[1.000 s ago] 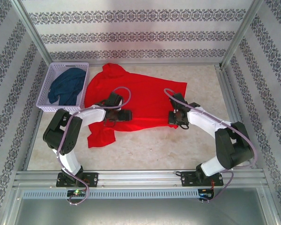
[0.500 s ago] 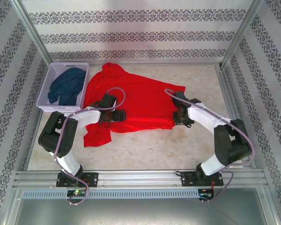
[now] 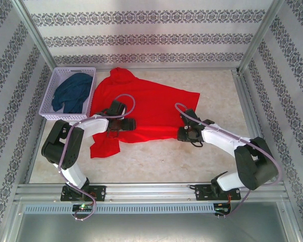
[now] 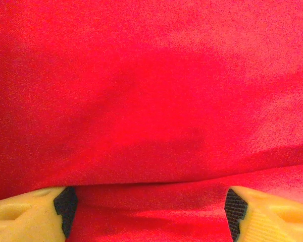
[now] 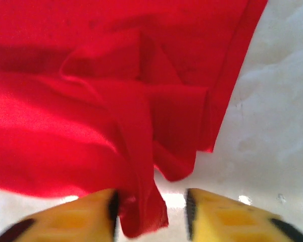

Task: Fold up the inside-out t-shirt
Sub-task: Smooth out the T-shirt at the center of the table.

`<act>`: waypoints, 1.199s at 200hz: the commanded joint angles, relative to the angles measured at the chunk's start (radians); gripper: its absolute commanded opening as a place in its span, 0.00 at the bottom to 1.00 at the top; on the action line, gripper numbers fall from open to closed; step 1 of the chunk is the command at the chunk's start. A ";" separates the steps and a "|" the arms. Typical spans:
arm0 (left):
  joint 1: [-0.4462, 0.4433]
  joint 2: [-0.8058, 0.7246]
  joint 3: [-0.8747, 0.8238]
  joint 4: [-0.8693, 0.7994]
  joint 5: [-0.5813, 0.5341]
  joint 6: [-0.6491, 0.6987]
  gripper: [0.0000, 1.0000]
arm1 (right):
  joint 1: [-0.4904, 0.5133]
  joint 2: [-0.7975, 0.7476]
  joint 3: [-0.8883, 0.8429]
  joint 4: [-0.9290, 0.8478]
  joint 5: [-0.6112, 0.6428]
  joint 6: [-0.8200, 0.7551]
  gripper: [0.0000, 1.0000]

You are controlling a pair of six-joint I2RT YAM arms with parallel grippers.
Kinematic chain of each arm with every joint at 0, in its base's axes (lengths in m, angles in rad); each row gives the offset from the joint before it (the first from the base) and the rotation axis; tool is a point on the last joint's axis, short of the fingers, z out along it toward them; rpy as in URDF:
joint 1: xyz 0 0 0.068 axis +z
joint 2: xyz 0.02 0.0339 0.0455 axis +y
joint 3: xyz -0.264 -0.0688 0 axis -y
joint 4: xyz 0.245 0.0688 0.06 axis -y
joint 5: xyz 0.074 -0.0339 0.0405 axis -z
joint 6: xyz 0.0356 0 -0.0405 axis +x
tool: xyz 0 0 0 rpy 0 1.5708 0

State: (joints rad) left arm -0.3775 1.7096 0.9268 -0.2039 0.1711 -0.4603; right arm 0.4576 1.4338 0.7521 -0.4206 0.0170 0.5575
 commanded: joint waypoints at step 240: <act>0.009 -0.002 -0.012 -0.028 -0.013 0.018 0.79 | -0.157 0.404 0.551 -0.153 -0.166 -0.296 0.23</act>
State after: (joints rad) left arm -0.3775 1.7100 0.9268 -0.2039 0.1711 -0.4587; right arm 0.3302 1.7863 1.2110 -0.5129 -0.2920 0.2291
